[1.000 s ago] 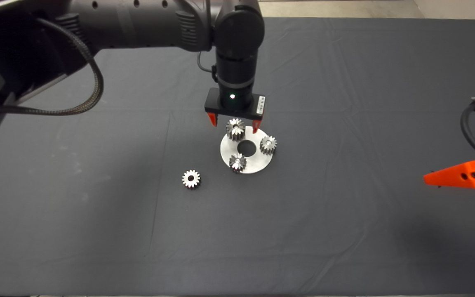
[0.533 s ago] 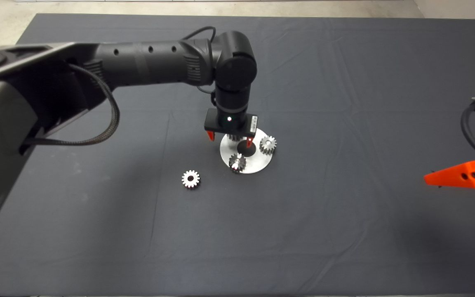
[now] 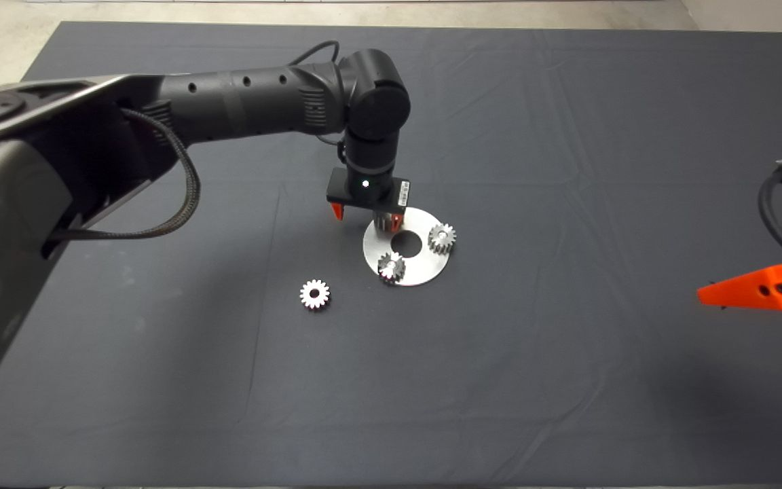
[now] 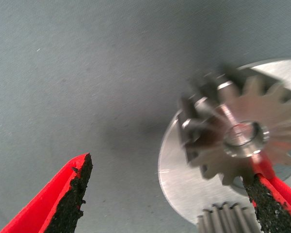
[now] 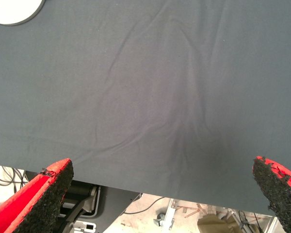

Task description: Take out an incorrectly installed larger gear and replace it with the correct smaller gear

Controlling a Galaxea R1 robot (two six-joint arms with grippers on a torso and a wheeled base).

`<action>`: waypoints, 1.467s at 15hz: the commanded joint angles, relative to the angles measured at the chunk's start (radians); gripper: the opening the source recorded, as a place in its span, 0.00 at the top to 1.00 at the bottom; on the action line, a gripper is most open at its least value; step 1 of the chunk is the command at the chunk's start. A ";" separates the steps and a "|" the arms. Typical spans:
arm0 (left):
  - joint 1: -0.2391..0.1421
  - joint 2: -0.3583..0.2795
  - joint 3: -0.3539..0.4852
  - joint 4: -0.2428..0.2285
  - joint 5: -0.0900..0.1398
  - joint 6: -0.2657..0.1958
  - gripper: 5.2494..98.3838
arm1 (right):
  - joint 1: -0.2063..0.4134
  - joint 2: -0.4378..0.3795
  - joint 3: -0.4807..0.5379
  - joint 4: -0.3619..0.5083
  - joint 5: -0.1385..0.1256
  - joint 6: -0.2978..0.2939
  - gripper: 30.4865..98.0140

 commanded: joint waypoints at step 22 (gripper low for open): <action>-0.021 0.007 -0.042 0.012 -0.136 -0.016 0.21 | 0.023 0.004 -0.002 0.054 -0.102 -0.001 0.00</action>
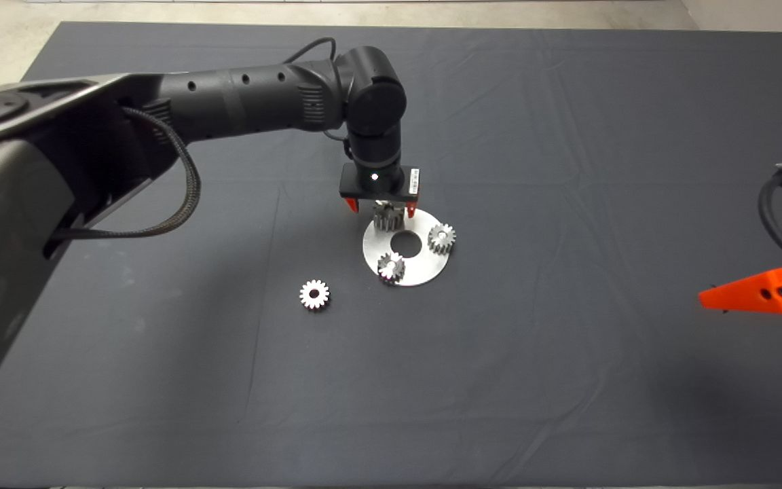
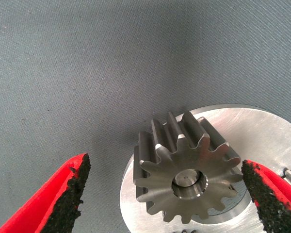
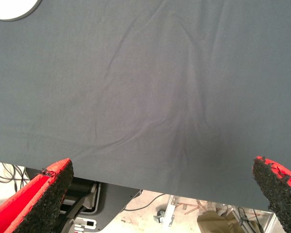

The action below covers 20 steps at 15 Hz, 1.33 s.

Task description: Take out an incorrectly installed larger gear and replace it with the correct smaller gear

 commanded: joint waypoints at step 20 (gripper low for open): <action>-0.015 0.004 0.005 0.031 0.006 0.002 0.29 | 0.024 0.005 -0.002 0.036 -0.101 -0.001 0.00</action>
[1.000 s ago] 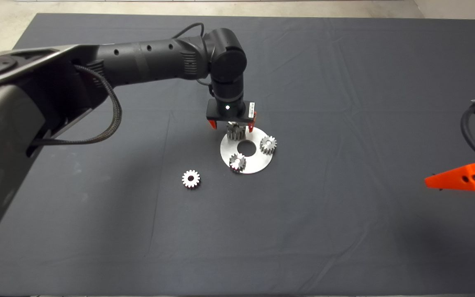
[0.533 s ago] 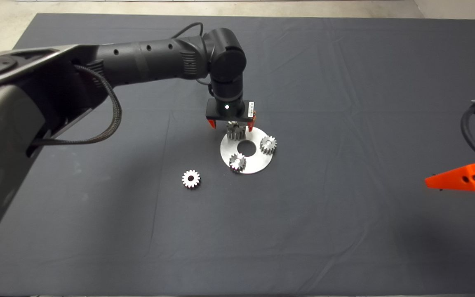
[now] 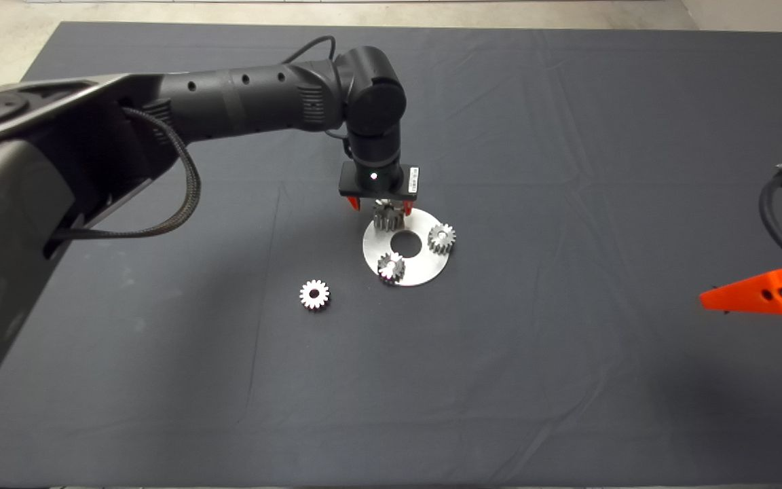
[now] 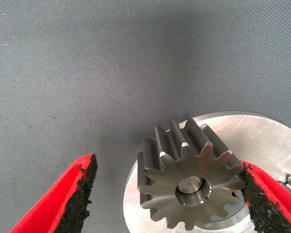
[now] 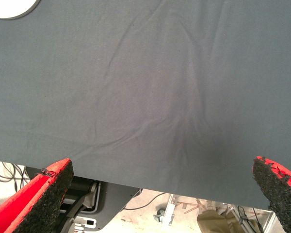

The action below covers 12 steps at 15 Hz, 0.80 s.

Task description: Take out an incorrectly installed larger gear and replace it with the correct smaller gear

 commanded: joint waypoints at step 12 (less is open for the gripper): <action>-0.015 0.005 0.016 0.010 0.013 -0.002 0.50 | 0.020 0.003 -0.002 0.032 -0.100 0.001 0.00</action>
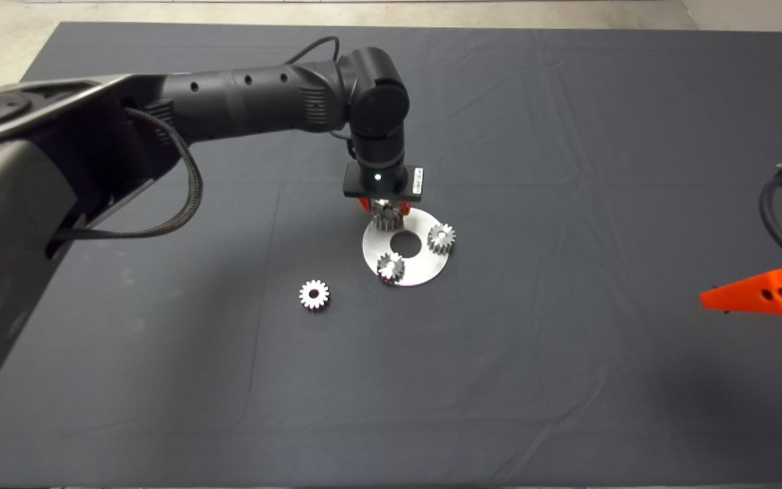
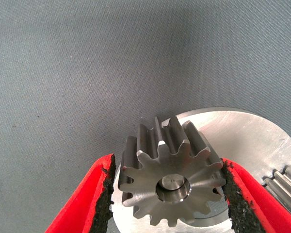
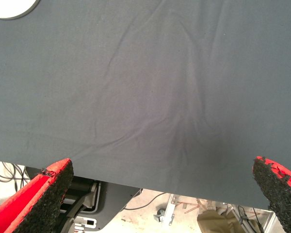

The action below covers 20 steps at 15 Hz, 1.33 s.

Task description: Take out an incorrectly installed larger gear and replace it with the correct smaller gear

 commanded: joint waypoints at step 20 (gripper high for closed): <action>-0.205 0.000 0.149 -0.149 0.207 -0.058 0.65 | 0.019 0.027 -0.035 0.028 -0.101 0.002 0.00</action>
